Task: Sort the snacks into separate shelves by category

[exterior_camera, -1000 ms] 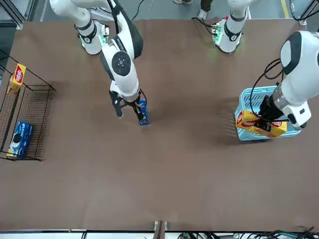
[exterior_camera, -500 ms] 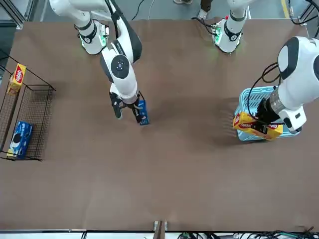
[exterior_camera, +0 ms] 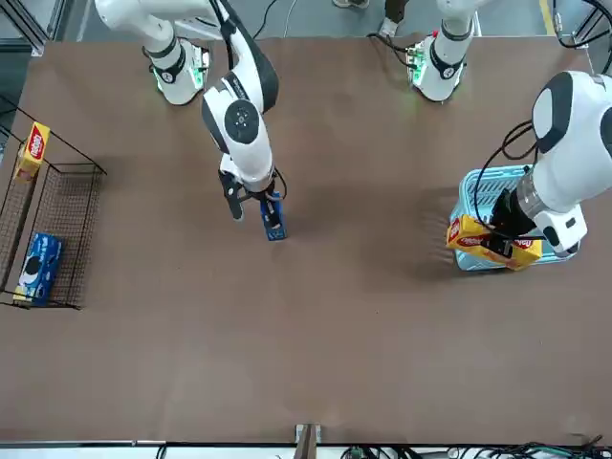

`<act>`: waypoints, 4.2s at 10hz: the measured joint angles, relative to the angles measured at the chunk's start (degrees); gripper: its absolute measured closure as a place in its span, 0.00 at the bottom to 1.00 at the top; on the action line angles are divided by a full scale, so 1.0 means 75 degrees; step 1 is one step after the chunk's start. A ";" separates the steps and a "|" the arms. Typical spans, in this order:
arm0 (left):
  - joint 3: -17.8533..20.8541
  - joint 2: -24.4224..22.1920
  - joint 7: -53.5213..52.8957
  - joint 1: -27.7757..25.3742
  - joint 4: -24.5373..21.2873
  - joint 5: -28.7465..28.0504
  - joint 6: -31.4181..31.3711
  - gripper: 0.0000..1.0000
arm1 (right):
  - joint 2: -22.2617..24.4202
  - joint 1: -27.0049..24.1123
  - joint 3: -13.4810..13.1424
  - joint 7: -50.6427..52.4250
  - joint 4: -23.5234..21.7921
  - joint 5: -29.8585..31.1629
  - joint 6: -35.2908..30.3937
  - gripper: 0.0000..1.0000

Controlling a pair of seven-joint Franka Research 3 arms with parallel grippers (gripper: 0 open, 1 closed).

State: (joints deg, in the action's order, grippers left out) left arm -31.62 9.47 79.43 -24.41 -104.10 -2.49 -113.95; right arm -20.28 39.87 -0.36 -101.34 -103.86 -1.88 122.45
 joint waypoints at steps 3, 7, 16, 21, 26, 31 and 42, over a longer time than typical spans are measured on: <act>-0.0001 0.0001 0.0146 0.0018 0.0000 0.0000 0.0000 0.75 | 0.0001 -0.0062 0.0080 -0.0043 -0.0138 0.0176 0.0106 0.00; -0.0002 0.0001 0.0158 0.0019 0.0001 0.0000 0.0000 0.75 | 0.0001 -0.0231 0.0282 -0.0094 -0.0361 0.0471 0.0465 0.00; -0.0003 0.0093 0.0159 0.0036 0.0004 0.0000 -0.0003 0.75 | -0.0034 -0.0434 0.0507 -0.0154 -0.0469 0.0911 0.0698 0.05; -0.0005 0.0094 0.0159 0.0047 0.0025 0.0000 -0.0004 0.75 | -0.0082 -0.0552 0.0565 -0.0145 -0.0484 0.1063 0.0705 0.43; -0.0007 0.0095 0.0159 0.0060 0.0063 0.0000 -0.0004 0.75 | -0.0082 -0.0568 0.0581 0.0071 -0.0473 0.1105 0.0709 0.47; -0.0031 0.0096 0.0345 0.0121 0.0076 0.0000 -0.0004 0.75 | -0.0057 -0.0860 0.0569 0.2858 0.0162 0.1087 -0.1148 0.53; -0.0129 0.1262 0.3671 0.3159 0.1287 -0.0424 -0.0087 0.75 | 0.0097 -0.2025 -0.1115 1.2054 0.0630 0.2967 -0.3811 0.53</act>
State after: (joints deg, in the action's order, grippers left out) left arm -32.58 18.93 106.96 -0.72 -94.45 -5.68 -114.60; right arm -19.55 24.68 -8.72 -10.93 -99.13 20.37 93.87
